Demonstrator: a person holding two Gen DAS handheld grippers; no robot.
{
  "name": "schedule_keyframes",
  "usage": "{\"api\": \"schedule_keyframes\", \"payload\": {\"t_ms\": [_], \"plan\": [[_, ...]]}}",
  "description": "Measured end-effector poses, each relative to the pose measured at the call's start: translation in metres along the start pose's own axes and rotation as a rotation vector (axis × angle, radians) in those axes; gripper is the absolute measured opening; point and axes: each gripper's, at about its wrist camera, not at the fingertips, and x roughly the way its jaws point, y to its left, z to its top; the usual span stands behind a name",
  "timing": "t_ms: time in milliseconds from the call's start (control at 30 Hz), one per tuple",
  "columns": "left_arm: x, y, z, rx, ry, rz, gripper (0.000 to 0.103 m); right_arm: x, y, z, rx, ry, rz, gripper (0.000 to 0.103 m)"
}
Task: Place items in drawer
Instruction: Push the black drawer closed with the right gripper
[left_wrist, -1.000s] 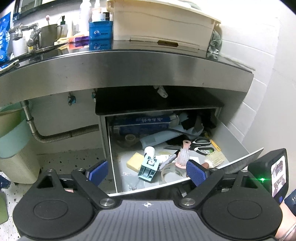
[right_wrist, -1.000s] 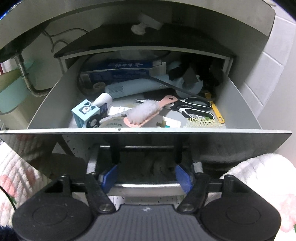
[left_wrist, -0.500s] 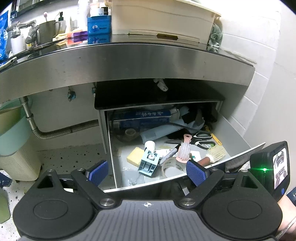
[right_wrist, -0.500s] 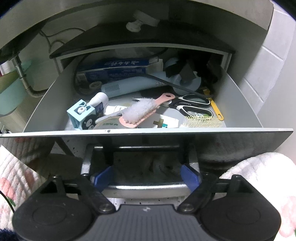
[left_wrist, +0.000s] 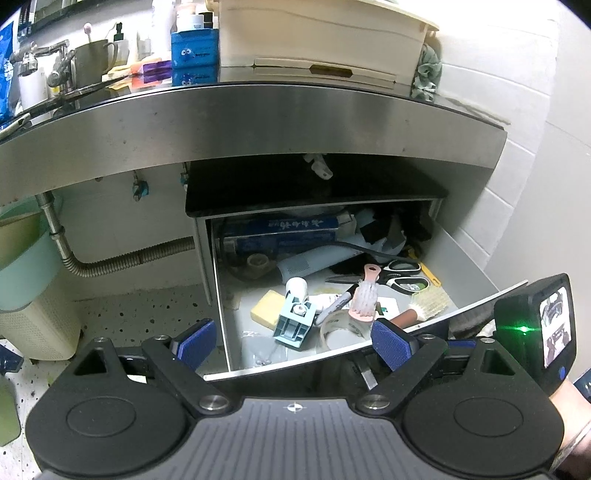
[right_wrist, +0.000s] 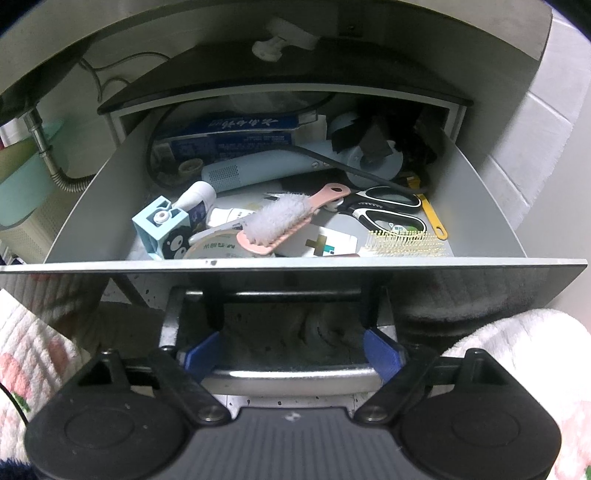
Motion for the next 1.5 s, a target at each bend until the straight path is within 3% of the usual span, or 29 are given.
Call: {"api": "schedule_keyframes", "payload": {"t_ms": [600,700,1500], "plan": [[0.001,-0.002,-0.003,-0.001,0.019,0.007,0.091,0.013,0.004,0.007,-0.021,-0.052,0.003,0.086],[-0.001,-0.002,-0.004,-0.002,0.011,0.010,0.091,0.013,0.006,0.006,-0.023,-0.052,0.005,0.101],[-0.002,-0.004,-0.005,0.009,0.009,0.006,0.091,0.012,0.009,0.003,-0.023,-0.056,0.006,0.101]]}}
